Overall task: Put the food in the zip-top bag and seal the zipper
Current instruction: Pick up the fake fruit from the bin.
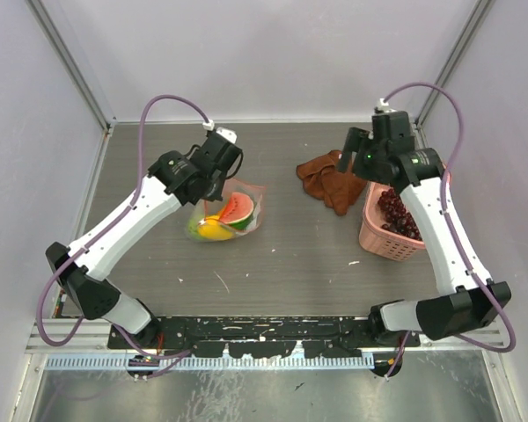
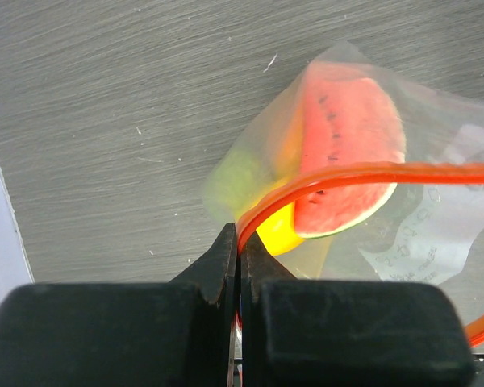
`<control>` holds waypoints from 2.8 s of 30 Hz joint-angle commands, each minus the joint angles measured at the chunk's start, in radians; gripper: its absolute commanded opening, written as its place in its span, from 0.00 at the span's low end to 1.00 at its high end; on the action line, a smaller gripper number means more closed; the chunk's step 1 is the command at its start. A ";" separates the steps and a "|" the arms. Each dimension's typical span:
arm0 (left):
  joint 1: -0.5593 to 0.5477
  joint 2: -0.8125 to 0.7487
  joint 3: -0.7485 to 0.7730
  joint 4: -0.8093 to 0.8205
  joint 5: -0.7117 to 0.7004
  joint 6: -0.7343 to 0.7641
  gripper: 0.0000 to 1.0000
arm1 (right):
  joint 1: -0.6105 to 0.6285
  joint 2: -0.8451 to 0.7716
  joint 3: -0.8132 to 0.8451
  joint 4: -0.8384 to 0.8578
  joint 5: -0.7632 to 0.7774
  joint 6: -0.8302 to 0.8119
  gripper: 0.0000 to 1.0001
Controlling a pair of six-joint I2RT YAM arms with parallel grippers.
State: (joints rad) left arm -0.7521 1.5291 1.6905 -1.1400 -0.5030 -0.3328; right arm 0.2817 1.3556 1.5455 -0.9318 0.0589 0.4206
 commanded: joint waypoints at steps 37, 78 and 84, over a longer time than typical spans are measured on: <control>0.068 -0.034 -0.018 0.022 0.023 -0.064 0.00 | -0.539 0.175 -0.542 0.450 0.221 0.024 0.49; 0.068 -0.039 -0.017 0.031 0.073 -0.060 0.00 | -0.537 -0.124 -0.259 0.223 0.038 -0.085 0.00; 0.068 -0.025 0.021 0.034 0.154 -0.075 0.00 | -0.535 -0.178 -0.219 0.226 0.000 -0.103 0.00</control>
State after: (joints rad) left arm -0.6868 1.5177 1.6638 -1.1408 -0.4107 -0.4026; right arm -0.2531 1.2289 1.2594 -0.7361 0.0975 0.3458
